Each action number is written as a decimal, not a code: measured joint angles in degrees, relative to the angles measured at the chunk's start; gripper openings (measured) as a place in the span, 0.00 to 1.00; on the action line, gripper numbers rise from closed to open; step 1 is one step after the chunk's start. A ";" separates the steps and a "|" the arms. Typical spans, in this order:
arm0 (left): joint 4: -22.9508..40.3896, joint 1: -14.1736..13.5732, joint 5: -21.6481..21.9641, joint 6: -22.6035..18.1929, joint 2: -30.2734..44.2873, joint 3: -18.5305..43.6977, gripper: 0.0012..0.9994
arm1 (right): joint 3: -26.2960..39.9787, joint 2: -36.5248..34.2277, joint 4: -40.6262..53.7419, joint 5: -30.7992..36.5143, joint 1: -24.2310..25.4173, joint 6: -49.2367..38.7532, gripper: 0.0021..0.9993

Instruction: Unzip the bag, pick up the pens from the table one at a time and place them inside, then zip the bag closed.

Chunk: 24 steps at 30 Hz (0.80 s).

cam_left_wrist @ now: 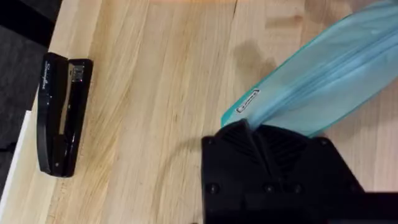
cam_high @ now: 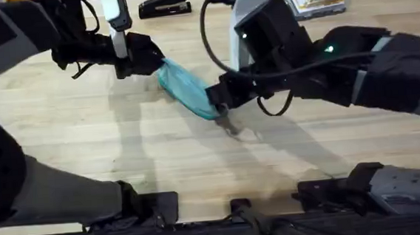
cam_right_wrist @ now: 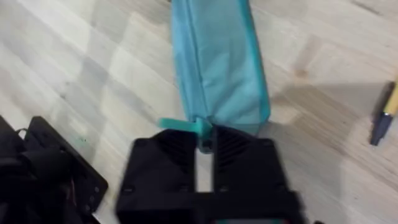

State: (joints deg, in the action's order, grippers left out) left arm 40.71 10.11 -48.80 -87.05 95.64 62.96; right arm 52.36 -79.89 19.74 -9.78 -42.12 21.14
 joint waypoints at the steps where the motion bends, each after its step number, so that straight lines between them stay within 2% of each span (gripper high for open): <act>1: 0.00 0.00 0.00 0.00 0.00 0.00 0.04 | 0.00 0.00 -0.02 0.00 0.31 0.02 0.05; 16: -0.02 0.00 0.00 0.00 0.00 0.00 0.04 | 0.08 0.77 0.10 -0.09 1.10 -0.09 0.03; 24: -0.20 0.00 0.11 0.00 0.00 0.00 0.04 | 1.90 0.98 -0.14 0.11 -0.68 -3.22 0.03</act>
State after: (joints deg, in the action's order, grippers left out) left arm 40.51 10.11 -48.69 -87.05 95.64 62.96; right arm 54.26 -78.91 19.61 -9.67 -42.80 17.92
